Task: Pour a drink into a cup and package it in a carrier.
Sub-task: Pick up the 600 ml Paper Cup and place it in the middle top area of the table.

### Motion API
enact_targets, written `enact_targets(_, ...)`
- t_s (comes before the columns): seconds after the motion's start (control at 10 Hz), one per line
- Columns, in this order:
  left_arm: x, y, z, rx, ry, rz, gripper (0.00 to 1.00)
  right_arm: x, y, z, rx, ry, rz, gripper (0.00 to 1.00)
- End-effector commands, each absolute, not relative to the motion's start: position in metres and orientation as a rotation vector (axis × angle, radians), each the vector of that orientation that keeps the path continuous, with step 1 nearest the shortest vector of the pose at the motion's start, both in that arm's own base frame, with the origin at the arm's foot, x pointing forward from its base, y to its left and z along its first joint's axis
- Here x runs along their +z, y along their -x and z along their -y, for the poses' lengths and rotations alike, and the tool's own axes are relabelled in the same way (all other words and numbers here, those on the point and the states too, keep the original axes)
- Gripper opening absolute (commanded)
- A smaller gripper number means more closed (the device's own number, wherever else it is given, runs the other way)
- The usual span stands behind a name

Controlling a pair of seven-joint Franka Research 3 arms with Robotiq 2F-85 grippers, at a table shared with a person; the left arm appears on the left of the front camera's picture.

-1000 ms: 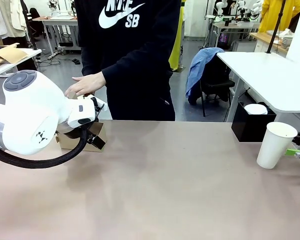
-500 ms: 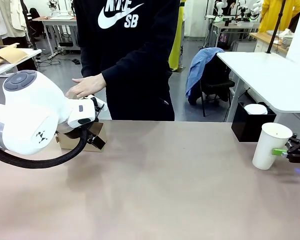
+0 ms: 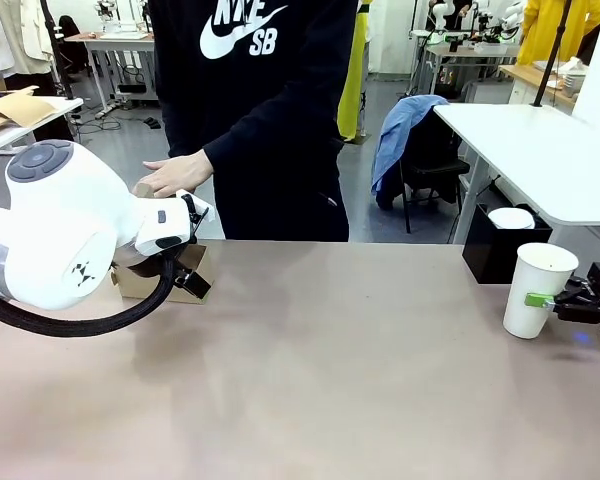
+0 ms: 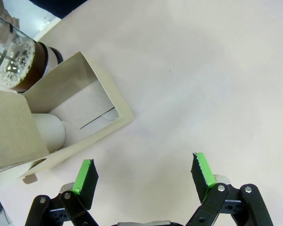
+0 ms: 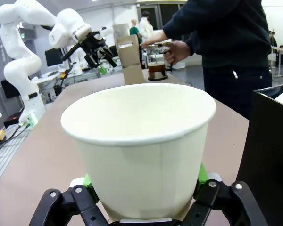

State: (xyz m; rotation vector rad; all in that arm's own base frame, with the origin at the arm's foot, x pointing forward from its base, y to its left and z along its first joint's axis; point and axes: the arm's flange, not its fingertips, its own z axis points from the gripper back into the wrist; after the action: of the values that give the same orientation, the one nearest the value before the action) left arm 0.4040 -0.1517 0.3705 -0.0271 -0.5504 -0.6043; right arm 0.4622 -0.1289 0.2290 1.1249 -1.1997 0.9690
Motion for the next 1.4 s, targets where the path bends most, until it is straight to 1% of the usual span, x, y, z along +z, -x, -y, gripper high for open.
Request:
enact_targets(0.0, 0.370, -0.404, 0.151, -0.602, 0.028, 0.550, 1.00, 0.231, -0.462, 0.129, 0.982, -1.117, 1.212, 0.80)
enact_targets(0.3, 0.370, -0.404, 0.151, -0.602, 0.028, 0.550, 1.00, 0.229, -0.462, 0.129, 0.970, -1.124, 1.201, 0.80)
enact_targets(0.4, 0.370, -0.404, 0.151, -0.602, 0.028, 0.550, 1.00, 0.264, -0.459, 0.099, 0.984, -1.066, 1.206, 0.80)
enact_targets(0.5, 0.370, -0.404, 0.151, -0.602, 0.028, 0.550, 1.00, 0.296, -0.464, 0.066, 0.934, -1.015, 1.221, 0.80)
enact_targets(0.6, 0.370, -0.404, 0.151, -0.602, 0.028, 0.550, 1.00, 0.315, -0.475, 0.038, 0.863, -0.960, 1.232, 0.80)
enact_targets(0.7, 0.370, -0.404, 0.151, -0.602, 0.028, 0.550, 1.00, 0.328, -0.485, 0.013, 0.832, -0.955, 1.245, 0.80)
enact_targets(1.0, 0.370, -0.404, 0.151, -0.602, 0.028, 0.550, 1.00, 0.347, -0.522, -0.079, 0.694, -0.960, 1.334, 0.80)
enact_targets(1.2, 0.370, -0.404, 0.151, -0.602, 0.028, 0.550, 1.00, 0.342, -0.541, -0.133, 0.675, -0.940, 1.437, 0.80)
enact_targets(1.3, 0.370, -0.404, 0.151, -0.602, 0.028, 0.550, 1.00, 0.334, -0.552, -0.154, 0.699, -0.929, 1.453, 0.80)
